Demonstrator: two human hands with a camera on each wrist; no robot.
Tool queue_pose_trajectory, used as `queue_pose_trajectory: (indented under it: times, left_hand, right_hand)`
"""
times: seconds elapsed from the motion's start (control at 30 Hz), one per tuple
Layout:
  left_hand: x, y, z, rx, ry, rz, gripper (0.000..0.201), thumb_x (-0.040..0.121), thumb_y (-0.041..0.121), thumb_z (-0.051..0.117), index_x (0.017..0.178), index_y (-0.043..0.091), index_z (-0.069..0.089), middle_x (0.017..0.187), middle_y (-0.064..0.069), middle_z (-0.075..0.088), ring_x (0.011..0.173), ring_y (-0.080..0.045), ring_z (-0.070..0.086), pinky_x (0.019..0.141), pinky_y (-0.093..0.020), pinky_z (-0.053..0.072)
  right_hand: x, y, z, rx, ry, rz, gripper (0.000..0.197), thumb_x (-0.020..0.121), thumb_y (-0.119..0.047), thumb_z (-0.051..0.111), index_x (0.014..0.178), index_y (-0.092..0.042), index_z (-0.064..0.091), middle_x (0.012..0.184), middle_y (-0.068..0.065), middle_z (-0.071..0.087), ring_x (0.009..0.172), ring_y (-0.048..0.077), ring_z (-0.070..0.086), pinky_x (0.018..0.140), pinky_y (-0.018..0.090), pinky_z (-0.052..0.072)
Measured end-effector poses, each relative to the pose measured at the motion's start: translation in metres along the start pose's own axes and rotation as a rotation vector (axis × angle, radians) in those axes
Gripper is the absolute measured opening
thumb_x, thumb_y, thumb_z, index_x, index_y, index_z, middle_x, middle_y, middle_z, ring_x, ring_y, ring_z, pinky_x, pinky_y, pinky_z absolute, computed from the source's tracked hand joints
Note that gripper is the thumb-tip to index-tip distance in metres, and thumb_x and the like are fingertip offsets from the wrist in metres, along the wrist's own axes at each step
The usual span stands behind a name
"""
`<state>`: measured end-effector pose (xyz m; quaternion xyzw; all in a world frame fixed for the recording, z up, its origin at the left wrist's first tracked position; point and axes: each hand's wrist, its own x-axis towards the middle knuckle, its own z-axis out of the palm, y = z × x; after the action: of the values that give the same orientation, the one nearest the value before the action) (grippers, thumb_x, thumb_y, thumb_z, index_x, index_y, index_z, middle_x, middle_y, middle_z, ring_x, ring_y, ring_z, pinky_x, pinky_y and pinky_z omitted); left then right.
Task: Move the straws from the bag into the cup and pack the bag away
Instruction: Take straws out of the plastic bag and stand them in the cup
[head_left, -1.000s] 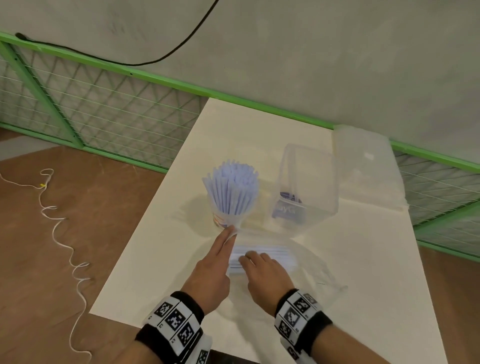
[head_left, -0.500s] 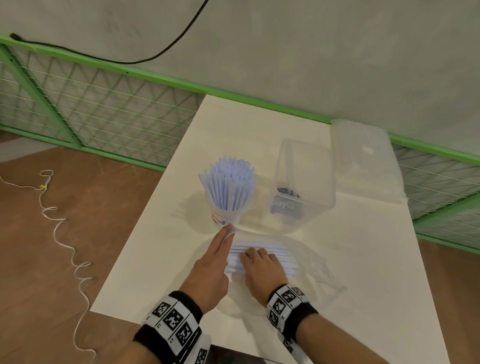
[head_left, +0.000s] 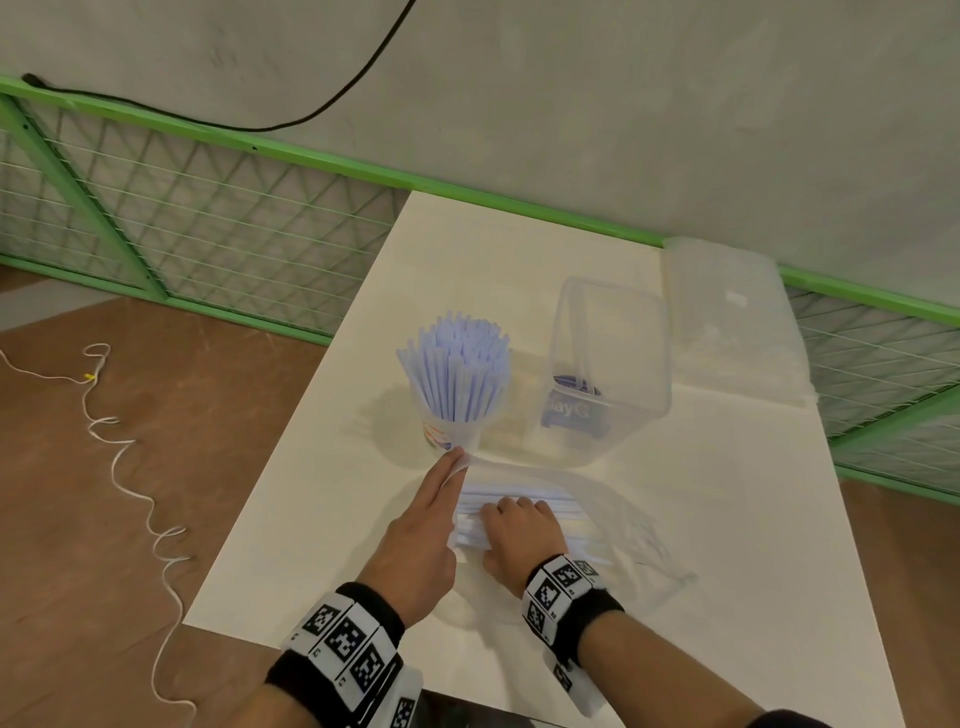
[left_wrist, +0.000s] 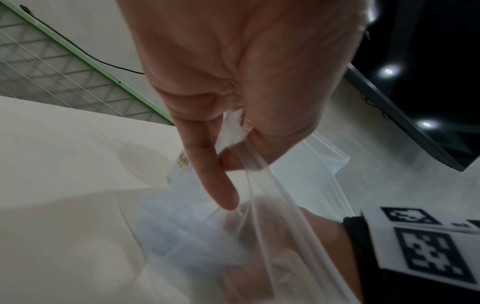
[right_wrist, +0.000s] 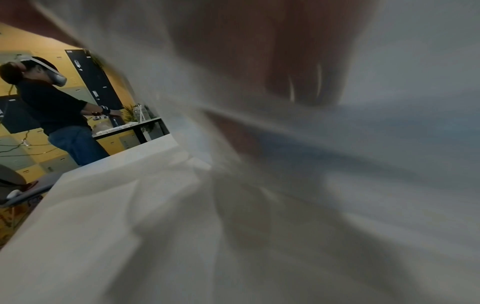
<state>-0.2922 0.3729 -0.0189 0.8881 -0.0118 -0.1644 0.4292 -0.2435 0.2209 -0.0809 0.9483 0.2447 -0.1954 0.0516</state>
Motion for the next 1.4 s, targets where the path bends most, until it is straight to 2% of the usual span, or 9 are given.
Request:
queue_pose_trajectory:
  times: [0.43,0.63,0.77,0.87,1.03,1.13,1.2,1.3,1.4]
  left_hand:
    - [0.000,0.003,-0.004,0.016,0.000,-0.009,0.092,0.081,-0.014,0.043,0.153,0.032,0.011,0.156,0.030,-0.009,0.121,-0.004,0.047,0.085,-0.006,0.036]
    - [0.004,-0.002,-0.008,0.001,0.004,-0.044,0.091,0.080,-0.014,0.043,0.153,0.032,0.013,0.154,0.034,-0.008,0.103,-0.001,0.051,0.079,-0.006,0.038]
    - [0.006,-0.007,-0.008,0.007,0.026,-0.033,0.092,0.079,-0.015,0.042,0.154,0.030,0.013,0.156,0.031,-0.004,0.125,-0.010,0.048,0.080,-0.003,0.034]
    - [0.007,-0.009,-0.008,-0.001,0.026,-0.035,0.094,0.077,-0.017,0.042,0.154,0.029,0.013,0.157,0.028,-0.003,0.126,-0.011,0.048,0.076,0.004,0.032]
    - [0.008,-0.010,-0.010,-0.018,0.033,-0.059,0.095,0.077,-0.015,0.044,0.153,0.032,0.012,0.153,0.034,-0.004,0.106,-0.007,0.056,0.072,0.001,0.037]
    - [0.008,-0.008,-0.010,-0.015,0.029,-0.066,0.095,0.078,-0.015,0.045,0.153,0.033,0.012,0.155,0.033,-0.005,0.098,-0.004,0.056,0.073,-0.002,0.039]
    - [0.008,-0.008,-0.009,-0.028,0.026,-0.065,0.095,0.078,-0.016,0.044,0.153,0.033,0.012,0.155,0.033,-0.004,0.099,-0.003,0.055,0.072,0.000,0.039]
    - [0.007,-0.008,-0.010,-0.026,0.032,-0.068,0.095,0.077,-0.016,0.045,0.153,0.032,0.013,0.155,0.031,-0.002,0.100,-0.003,0.053,0.070,0.001,0.039]
    - [0.007,-0.007,-0.010,-0.017,0.032,-0.067,0.095,0.077,-0.016,0.044,0.154,0.031,0.013,0.156,0.031,-0.003,0.100,-0.002,0.053,0.070,0.002,0.038]
  right_hand:
    - [-0.004,-0.003,-0.005,-0.007,-0.064,-0.025,0.027,0.091,-0.025,0.050,0.113,-0.011,0.056,0.111,0.010,0.061,0.103,0.032,0.057,0.094,0.041,0.039]
    - [-0.022,0.023,-0.008,0.286,-0.041,0.072,0.043,0.090,-0.038,0.050,0.128,-0.020,0.041,0.115,0.005,0.064,0.104,0.030,0.061,0.089,0.036,0.045]
    - [-0.031,0.042,-0.011,0.505,0.093,0.134,0.027,0.084,-0.042,0.050,0.109,-0.032,0.054,0.092,-0.003,0.069,0.083,0.020,0.066,0.076,0.032,0.052]
    - [-0.039,0.048,-0.021,0.684,0.187,0.105,0.009,0.087,-0.039,0.056,0.079,-0.036,0.052,0.067,-0.012,0.060,0.062,0.005,0.056,0.063,0.023,0.046]
    - [-0.055,0.035,-0.031,1.099,0.390,0.117,0.043,0.082,-0.029,0.075,0.057,-0.014,0.044,0.054,-0.009,0.036,0.051,0.006,0.032,0.052,0.020,0.028]
    - [-0.055,0.027,-0.027,1.294,0.399,0.185,0.042,0.075,-0.030,0.079,0.064,0.001,0.052,0.059,0.001,0.040,0.056,0.009,0.038,0.056,0.022,0.032]
    - [-0.054,0.022,-0.029,1.359,0.416,0.190,0.039,0.073,-0.027,0.079,0.062,-0.001,0.052,0.059,0.006,0.041,0.057,0.010,0.040,0.057,0.024,0.034]
    - [-0.053,0.017,-0.030,1.450,0.444,0.229,0.038,0.074,-0.015,0.079,0.055,-0.007,0.047,0.056,-0.003,0.042,0.055,0.011,0.040,0.055,0.024,0.035]
    - [-0.053,0.018,-0.035,1.558,0.508,0.233,0.031,0.079,-0.006,0.078,0.061,0.003,0.055,0.063,0.013,0.053,0.060,0.019,0.050,0.061,0.029,0.044]
